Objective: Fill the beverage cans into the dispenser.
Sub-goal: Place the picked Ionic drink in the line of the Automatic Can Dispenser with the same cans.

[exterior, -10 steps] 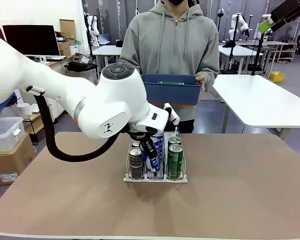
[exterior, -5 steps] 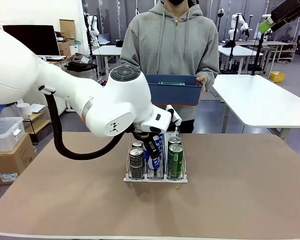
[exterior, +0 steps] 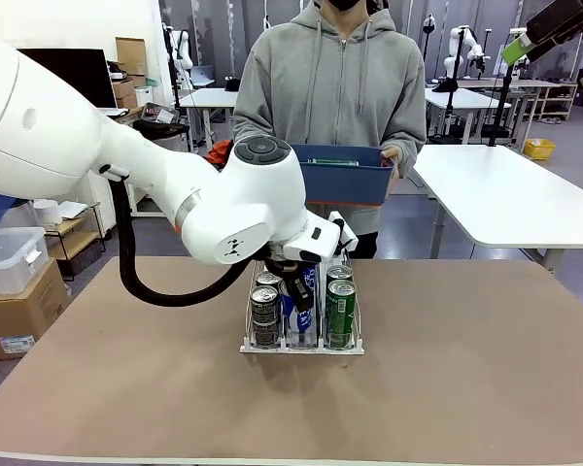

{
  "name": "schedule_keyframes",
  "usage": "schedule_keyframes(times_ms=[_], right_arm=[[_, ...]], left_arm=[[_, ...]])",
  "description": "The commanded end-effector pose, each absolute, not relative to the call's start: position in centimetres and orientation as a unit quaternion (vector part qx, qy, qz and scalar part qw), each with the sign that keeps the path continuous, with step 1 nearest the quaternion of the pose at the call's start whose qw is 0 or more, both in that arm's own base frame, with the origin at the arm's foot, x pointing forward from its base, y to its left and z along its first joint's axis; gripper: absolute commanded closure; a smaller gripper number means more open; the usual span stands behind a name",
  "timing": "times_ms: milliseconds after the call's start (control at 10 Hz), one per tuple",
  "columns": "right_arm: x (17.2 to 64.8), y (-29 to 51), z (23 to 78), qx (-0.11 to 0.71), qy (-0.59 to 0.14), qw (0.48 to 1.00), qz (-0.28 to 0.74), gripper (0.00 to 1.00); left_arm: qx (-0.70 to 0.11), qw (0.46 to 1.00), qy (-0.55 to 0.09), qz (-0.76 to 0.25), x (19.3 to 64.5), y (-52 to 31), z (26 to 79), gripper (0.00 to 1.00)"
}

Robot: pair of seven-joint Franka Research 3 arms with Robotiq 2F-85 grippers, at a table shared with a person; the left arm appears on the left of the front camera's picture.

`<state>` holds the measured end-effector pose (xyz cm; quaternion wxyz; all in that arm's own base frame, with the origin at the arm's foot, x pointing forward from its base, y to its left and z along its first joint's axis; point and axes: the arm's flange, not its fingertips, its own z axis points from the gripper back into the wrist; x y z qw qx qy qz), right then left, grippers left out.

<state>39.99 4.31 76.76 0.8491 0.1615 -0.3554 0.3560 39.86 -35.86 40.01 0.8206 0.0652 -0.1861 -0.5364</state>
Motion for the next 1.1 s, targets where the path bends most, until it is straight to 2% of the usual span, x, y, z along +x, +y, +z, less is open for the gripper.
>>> schedule_keyframes(times_ms=[0, 500, 600, 900, 1000], right_arm=[[39.9, 4.3, 76.6, 0.162, -0.359, 0.849, 0.353, 0.00], [39.9, 4.3, 76.6, 0.162, -0.359, 0.849, 0.353, 0.00], [39.9, 4.3, 76.6, 0.162, -0.359, 0.849, 0.353, 0.00], [39.9, 4.3, 76.6, 0.162, -0.359, 0.849, 0.353, 0.00], [39.9, 4.3, 76.6, 0.162, -0.359, 0.849, 0.353, 0.00]], left_arm=[[0.087, 0.828, -0.160, -0.530, 41.4, -35.9, 39.6, 0.43], [0.061, 0.834, -0.117, -0.536, 41.2, -35.8, 38.9, 0.43], [0.067, 0.829, -0.142, -0.536, 40.7, -36.8, 38.7, 0.43], [0.067, 0.829, -0.142, -0.536, 40.7, -36.8, 38.7, 0.43], [0.062, 0.831, -0.140, -0.534, 40.7, -36.9, 38.8, 0.24]])
